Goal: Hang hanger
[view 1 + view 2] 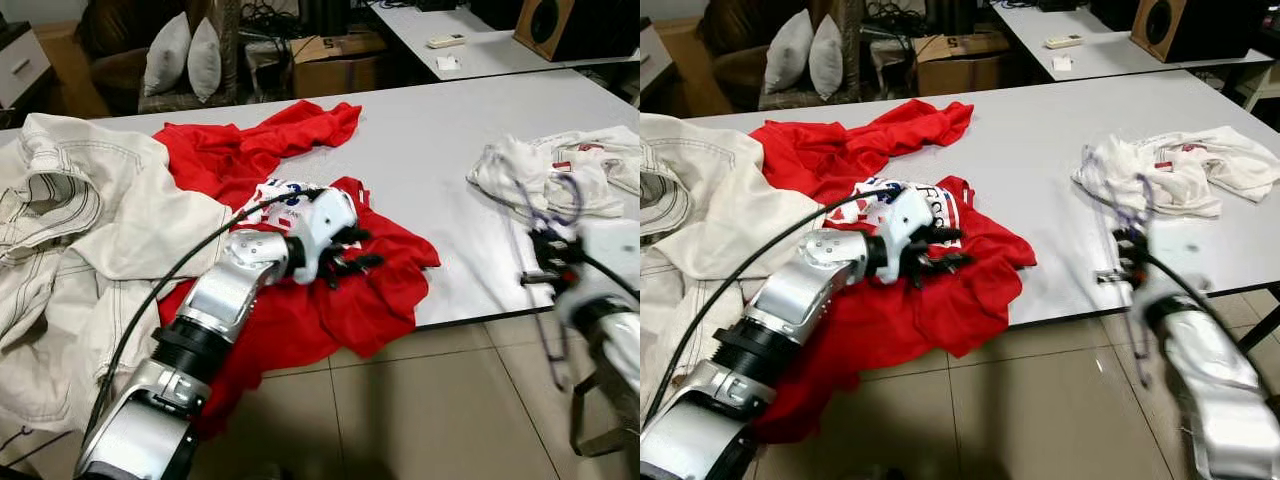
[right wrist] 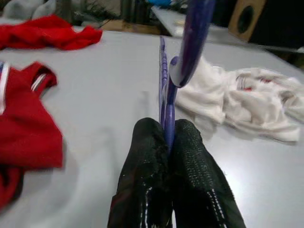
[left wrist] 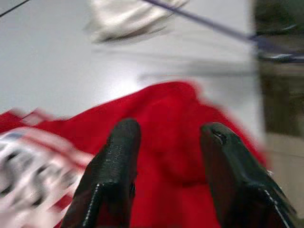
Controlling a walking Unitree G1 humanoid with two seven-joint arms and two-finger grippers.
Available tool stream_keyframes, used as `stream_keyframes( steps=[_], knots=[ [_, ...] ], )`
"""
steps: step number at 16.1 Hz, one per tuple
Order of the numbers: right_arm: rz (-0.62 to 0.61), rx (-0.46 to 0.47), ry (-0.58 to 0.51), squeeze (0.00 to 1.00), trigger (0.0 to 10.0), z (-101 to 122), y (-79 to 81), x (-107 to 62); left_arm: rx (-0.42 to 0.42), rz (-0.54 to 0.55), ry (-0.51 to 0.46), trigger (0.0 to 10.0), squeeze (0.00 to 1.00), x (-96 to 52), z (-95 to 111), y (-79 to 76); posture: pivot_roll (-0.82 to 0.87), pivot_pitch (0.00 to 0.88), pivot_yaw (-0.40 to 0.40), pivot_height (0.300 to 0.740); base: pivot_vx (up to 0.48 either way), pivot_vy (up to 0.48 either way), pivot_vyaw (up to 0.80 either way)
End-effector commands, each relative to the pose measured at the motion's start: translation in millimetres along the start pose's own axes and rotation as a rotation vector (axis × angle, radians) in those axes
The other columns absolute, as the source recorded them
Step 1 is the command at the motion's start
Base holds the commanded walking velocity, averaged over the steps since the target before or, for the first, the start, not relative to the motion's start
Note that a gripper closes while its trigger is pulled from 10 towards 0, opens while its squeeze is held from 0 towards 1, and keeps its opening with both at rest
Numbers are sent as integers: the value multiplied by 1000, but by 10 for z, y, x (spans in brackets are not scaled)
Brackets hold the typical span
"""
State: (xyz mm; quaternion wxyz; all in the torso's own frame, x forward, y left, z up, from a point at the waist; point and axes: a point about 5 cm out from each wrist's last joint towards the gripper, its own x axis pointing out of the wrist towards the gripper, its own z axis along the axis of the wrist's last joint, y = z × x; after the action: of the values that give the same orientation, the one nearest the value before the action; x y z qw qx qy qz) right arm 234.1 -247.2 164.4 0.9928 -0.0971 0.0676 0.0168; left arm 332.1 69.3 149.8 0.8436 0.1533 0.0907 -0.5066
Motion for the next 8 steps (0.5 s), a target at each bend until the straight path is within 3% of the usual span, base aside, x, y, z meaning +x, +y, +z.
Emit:
stream_keyframes(
  steps=[1, 4, 6, 8],
  knots=[
    [100, 12, -7, 0, 10000, 43, -1, -80, 0, 103, 41, 10000, 0, -48, -59, 91, -66, 0, 87, 740, 0, 0, 0],
    [242, 13, -13, 0, 10000, 81, -72, -223, -68, 143, 51, 10000, 0, -31, -159, 47, -84, 0, 91, 740, 0, 0, 0],
    [248, 17, -17, 0, 10000, 97, -158, -261, -148, 93, -35, 10000, 0, 9, -85, -58, -89, 0, 87, 740, 0, 0, 0],
    [179, 52, -29, 0, 10000, 125, -386, -288, -237, 31, -125, 10000, 0, 91, 35, -221, -93, 0, 80, 740, 0, 0, 0]
  ],
)
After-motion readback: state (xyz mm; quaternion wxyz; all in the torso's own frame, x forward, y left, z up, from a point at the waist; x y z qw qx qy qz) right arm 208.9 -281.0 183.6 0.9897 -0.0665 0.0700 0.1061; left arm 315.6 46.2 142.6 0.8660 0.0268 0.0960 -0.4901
